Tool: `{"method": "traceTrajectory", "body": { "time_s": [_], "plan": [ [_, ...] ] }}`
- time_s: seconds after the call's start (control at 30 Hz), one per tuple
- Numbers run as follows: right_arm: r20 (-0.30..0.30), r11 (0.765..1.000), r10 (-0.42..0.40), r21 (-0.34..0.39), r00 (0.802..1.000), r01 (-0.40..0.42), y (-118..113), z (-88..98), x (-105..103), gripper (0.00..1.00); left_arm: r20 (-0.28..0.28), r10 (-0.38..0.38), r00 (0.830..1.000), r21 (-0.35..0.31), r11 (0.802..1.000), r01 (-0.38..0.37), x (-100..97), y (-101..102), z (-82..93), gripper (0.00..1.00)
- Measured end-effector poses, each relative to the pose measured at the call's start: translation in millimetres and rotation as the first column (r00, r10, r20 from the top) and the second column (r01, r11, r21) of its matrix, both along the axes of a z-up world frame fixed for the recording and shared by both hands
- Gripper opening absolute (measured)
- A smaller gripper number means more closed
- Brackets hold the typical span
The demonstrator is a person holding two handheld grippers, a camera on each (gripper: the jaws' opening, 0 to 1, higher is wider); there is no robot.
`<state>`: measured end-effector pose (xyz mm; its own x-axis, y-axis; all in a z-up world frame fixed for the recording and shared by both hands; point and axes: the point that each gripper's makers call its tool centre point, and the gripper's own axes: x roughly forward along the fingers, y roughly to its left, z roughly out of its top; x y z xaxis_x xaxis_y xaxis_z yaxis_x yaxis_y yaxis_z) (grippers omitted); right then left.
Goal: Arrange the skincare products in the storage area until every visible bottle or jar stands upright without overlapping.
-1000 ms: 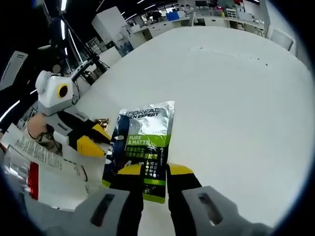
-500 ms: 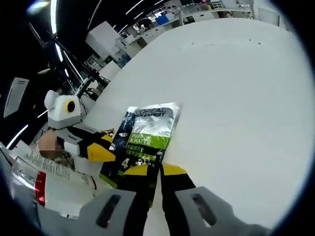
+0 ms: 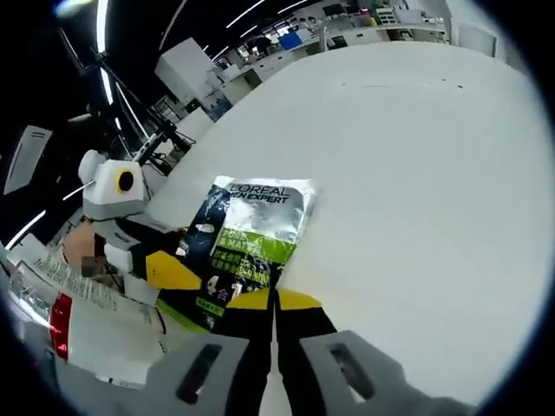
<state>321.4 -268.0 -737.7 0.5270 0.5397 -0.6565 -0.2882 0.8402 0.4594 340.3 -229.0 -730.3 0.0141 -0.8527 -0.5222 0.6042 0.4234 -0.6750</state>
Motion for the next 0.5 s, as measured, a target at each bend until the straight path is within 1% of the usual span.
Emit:
{"method": "traceTrajectory", "body": {
  "time_s": [0.07,0.1,0.13,0.17,0.23,0.3,0.33,0.37,0.43,0.5],
  "plan": [
    [0.045,0.999,-0.005,0.054,0.999,0.002,12,11.9,4,0.01,0.014,0.010,1.000,-0.029,1.000,-0.010,4.1,-2,8.6,0.14],
    [0.062,1.000,-0.005,0.025,0.998,0.003,12,15.4,5,0.01,0.024,0.012,1.000,-0.040,0.999,-0.011,4.8,-2,14.0,0.13],
    [0.061,1.000,-0.001,0.014,0.998,0.000,12,17.3,6,0.01,0.029,0.014,0.999,-0.044,0.999,-0.013,5.5,-2,17.2,0.12],
    [0.075,1.000,0.005,0.004,0.997,-0.006,13,21.5,8,0.01,0.037,0.019,0.999,-0.052,0.998,-0.017,6.8,-1,22.0,0.11],
    [0.100,1.000,0.007,-0.001,0.995,-0.007,16,31.9,11,0.01,0.051,0.035,0.998,-0.067,0.997,-0.031,10.6,1,28.9,0.10],
    [0.122,1.000,0.011,-0.007,0.992,-0.010,18,40.4,14,0.01,0.062,0.054,0.997,-0.090,0.995,-0.049,15.0,3,38.9,0.06],
    [0.130,1.000,0.017,-0.013,0.991,-0.015,17,38.2,18,0.01,0.069,0.063,0.996,-0.106,0.993,-0.055,17.1,4,45.4,0.05],
    [0.138,1.000,0.026,-0.021,0.990,-0.023,14,34.3,22,0.01,0.073,0.064,0.995,-0.113,0.992,-0.056,17.8,4,48.0,0.02],
    [0.146,0.999,0.038,-0.032,0.989,-0.034,17,39.5,23,0.01,0.078,0.066,0.995,-0.123,0.991,-0.056,19.5,6,56.4,0.00],
    [0.155,0.999,0.046,-0.035,0.987,-0.041,20,46.3,23,0.01,0.110,0.050,0.993,-0.113,0.993,-0.038,20.6,8,62.2,0.00]
  ]
}}
